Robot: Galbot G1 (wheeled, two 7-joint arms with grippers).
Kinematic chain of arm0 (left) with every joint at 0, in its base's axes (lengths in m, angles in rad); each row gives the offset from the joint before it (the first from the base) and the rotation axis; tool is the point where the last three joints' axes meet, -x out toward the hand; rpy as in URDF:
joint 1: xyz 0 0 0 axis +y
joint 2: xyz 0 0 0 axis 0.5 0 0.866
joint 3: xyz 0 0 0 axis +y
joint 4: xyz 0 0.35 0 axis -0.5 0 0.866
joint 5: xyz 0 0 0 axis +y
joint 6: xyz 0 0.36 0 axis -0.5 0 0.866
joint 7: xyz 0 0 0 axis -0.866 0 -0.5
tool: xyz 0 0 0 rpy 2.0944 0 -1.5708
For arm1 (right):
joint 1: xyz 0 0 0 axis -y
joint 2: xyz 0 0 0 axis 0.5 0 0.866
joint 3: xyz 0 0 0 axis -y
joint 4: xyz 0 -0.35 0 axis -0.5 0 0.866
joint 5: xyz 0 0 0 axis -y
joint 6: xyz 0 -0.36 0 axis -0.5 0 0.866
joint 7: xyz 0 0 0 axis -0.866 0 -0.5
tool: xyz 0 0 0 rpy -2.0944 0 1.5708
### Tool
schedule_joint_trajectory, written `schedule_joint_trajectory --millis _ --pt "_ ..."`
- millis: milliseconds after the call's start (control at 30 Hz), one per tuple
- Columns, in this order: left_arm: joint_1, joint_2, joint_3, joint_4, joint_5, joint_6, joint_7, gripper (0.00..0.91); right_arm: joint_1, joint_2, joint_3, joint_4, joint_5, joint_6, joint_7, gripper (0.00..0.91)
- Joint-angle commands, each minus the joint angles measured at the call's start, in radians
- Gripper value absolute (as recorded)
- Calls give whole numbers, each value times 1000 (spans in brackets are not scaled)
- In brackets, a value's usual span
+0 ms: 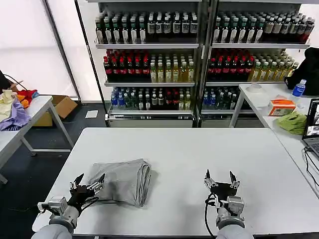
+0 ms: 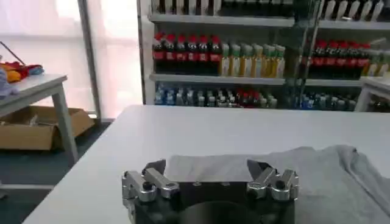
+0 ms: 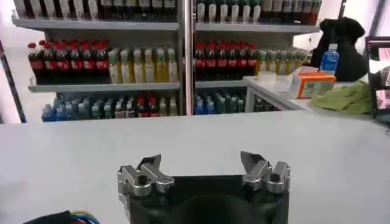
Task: Fold and organize the clothes.
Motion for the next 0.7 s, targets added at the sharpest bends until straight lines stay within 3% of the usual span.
schedule_joint_trajectory --millis 33,700 --pt "28 4 -22 -41 22 1 20 907 0 -2 -11 5 -3 -1 1 907" --pt "-46 -14 16 116 -13 6 54 907 -7 5 -19 3 -13 -1 1 907"
